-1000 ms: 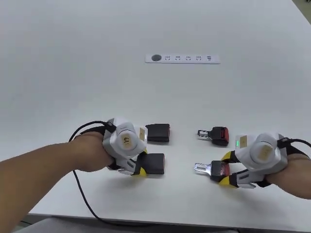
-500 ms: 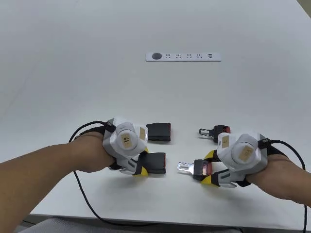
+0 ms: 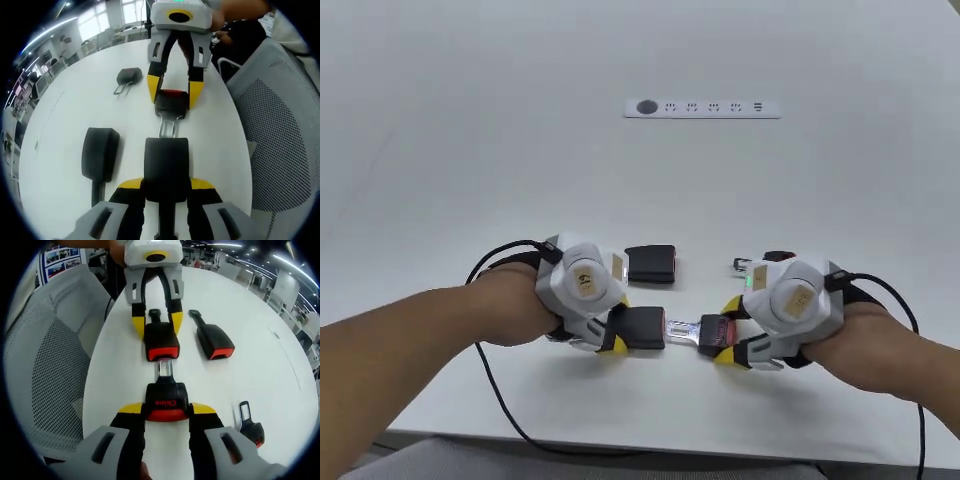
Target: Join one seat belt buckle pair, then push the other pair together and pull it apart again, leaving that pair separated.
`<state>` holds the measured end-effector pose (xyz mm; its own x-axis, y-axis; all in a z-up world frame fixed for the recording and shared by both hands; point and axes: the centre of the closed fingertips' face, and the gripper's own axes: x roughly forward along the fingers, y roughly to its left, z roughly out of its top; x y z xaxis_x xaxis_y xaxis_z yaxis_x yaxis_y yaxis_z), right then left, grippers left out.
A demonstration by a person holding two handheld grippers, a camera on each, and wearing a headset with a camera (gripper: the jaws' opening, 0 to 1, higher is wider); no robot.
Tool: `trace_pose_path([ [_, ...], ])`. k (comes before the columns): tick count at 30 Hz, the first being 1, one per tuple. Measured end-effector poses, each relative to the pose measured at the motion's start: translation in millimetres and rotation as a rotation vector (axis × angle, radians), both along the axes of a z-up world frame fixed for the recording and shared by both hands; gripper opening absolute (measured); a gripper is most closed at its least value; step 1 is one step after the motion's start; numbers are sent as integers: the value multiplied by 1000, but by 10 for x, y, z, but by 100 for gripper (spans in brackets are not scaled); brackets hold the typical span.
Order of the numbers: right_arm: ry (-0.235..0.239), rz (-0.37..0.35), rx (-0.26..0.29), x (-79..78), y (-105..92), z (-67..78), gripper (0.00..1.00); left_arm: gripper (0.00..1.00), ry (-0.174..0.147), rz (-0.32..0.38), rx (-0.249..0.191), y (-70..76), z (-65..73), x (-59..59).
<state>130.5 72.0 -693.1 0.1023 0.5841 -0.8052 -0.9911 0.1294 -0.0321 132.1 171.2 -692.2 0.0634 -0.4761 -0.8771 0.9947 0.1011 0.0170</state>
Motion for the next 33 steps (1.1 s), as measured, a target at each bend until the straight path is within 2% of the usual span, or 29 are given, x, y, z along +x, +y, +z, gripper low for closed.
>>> trace_pose_path([
  [4, -11, 3, -3, -11, 55, 1, 33, 33, 2, -3, 8, 1, -6, 7],
  [10, -39, 23, -29, 0, 37, 1, 33, 33, 4, 1, 10, 2, -4, 9],
  [14, -77, 58, -51, 11, 51, 29, 33, 33, 6, 2, 12, -3, -4, 12],
  [17, -73, 59, -48, 21, 74, 29, 33, 33, 8, 0, 13, -2, -8, 17],
  [23, -22, 58, -21, 34, 117, 13, 32, 33, 5, -5, 9, 1, -2, 10],
  [27, -4, 69, -13, 35, 117, 9, 32, 33, -6, -20, 2, -6, 10, 2],
  [33, 0, 108, -21, 26, 165, 12, 32, 33, 0, -29, 10, -17, 0, 6],
])
